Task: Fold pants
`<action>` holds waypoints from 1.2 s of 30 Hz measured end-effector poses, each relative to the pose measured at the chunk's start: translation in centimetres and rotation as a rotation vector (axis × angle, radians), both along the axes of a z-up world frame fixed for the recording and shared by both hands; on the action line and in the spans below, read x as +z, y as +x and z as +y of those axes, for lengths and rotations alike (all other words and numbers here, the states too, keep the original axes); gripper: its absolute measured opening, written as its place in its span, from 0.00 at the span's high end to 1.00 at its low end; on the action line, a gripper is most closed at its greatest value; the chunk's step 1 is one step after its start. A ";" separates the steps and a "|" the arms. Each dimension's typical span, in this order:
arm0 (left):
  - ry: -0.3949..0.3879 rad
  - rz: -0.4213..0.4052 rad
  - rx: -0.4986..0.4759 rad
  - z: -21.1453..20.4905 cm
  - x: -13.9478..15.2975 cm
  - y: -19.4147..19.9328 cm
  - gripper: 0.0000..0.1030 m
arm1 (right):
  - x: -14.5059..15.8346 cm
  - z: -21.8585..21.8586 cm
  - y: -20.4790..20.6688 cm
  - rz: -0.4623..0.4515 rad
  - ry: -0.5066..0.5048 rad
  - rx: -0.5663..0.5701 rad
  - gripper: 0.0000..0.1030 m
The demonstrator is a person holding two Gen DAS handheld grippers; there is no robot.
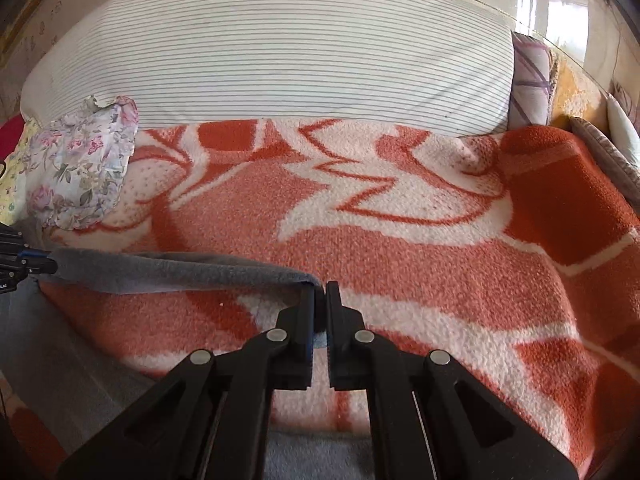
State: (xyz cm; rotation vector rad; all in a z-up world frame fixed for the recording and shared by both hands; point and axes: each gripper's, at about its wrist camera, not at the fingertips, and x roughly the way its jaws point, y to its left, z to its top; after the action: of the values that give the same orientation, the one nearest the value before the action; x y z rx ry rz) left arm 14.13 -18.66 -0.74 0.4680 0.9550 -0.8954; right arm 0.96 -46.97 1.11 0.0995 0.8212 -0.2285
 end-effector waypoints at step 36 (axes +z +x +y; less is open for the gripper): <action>-0.032 0.128 -0.112 -0.5 -4.4 -16.2 0.97 | -4.7 -1.7 -15.4 0.034 0.043 -0.111 0.95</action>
State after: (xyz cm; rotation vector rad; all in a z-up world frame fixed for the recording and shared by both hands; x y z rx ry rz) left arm -2.07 -19.20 -5.12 0.4449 1.0372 -1.0504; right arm -14.46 -48.67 -3.62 0.1827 0.8553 -0.3175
